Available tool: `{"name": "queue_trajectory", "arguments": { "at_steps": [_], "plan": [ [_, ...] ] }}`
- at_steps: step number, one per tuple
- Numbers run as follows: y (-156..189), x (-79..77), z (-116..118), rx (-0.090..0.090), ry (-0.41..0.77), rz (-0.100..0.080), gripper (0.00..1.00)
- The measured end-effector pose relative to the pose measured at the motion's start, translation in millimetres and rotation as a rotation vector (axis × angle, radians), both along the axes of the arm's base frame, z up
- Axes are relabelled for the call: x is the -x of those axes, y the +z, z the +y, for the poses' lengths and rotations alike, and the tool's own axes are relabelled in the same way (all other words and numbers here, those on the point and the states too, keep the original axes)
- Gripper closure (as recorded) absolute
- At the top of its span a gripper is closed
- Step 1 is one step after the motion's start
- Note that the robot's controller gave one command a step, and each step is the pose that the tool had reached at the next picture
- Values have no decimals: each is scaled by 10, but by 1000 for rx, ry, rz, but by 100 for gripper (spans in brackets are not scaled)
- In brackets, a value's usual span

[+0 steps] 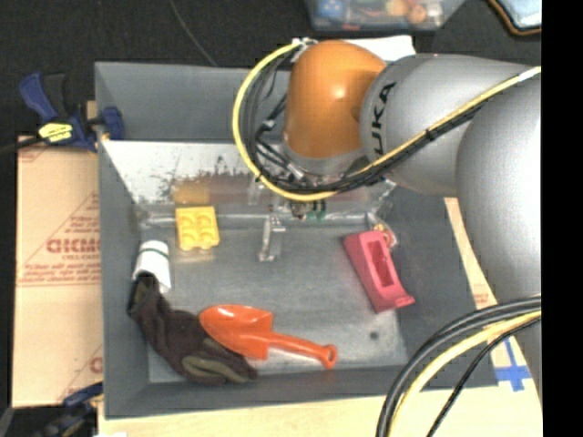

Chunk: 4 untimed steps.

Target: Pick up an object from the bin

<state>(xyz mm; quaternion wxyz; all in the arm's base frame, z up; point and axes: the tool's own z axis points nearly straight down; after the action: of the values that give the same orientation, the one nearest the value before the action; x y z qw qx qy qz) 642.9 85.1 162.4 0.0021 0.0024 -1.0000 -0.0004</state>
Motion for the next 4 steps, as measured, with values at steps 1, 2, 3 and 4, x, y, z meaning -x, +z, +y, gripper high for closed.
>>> {"name": "queue_trajectory", "arguments": {
  "at_steps": [1, 2, 3, 4],
  "plan": [
    [46, -10, -5, 0, -2, -6, 0],
    [-943, -41, 553, 0, -435, -1, 0],
    [-229, -63, 522, 0, 176, -11, 0],
    [-427, -82, 641, -1, -154, -5, 0]
  ]
}}
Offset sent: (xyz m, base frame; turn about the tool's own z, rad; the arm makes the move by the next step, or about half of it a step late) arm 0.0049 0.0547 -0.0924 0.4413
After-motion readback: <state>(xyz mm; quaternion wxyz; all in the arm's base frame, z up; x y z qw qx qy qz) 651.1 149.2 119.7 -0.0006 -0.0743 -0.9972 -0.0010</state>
